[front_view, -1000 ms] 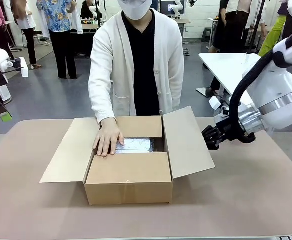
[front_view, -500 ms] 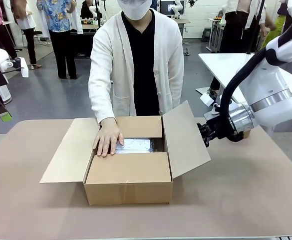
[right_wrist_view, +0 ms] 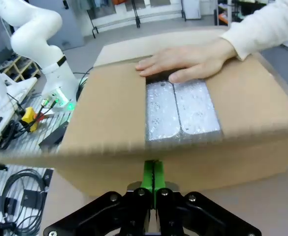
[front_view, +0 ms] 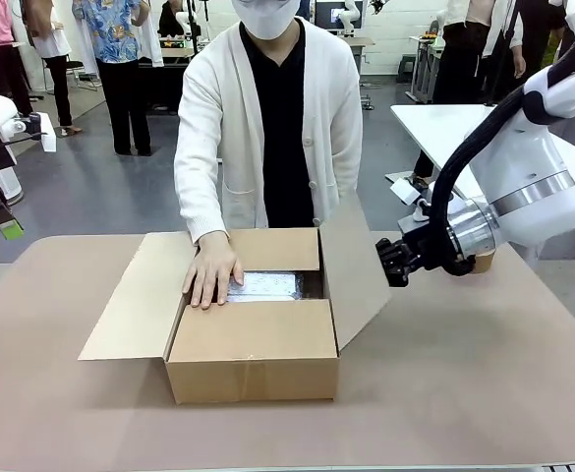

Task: Wrap the clocks to prevent damage.
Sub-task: Push the right (or left) flap of the Package Box to close it.

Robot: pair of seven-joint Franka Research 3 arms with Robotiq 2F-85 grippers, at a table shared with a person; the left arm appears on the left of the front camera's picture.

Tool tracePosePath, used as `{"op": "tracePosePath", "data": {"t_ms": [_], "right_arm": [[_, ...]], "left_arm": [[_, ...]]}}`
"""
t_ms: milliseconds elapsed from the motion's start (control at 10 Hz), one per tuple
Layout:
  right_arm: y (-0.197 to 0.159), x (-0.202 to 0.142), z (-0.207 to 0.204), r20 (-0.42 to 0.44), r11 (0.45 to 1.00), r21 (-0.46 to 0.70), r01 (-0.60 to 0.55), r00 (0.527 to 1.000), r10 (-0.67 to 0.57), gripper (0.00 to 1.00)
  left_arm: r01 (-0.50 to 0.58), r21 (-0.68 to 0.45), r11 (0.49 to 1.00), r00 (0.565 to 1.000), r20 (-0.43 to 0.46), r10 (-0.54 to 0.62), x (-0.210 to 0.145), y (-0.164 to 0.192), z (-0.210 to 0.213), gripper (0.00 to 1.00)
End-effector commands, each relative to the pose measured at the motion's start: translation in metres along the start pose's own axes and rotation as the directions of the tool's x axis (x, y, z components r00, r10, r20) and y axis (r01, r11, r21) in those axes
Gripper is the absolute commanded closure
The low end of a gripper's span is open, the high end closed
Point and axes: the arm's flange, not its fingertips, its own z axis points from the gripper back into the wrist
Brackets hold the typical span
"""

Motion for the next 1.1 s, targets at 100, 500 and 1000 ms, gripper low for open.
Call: {"op": "tracePosePath", "data": {"t_ms": [100, 500, 1000], "right_arm": [[-0.006, 0.021, -0.029, 0.008, 0.998, -0.001, -0.057, 0.998, 0.057, 0.99], [-0.016, 0.019, -0.046, -0.054, 0.999, -0.013, -0.048, 0.997, 0.048, 0.99], [-0.025, 0.019, -0.074, -0.131, 0.998, 0.024, -0.053, 0.990, 0.056, 0.99]], "left_arm": [[-0.020, -0.003, 1.000, 1.000, 0.008, 0.020, 0.001, 0.000, 0.000, 1.00], [-0.020, -0.003, 1.000, 1.000, 0.008, 0.020, 0.001, 0.000, 0.000, 1.00], [-0.020, -0.003, 1.000, 1.000, 0.008, 0.020, 0.001, 0.000, 0.000, 1.00]]}}
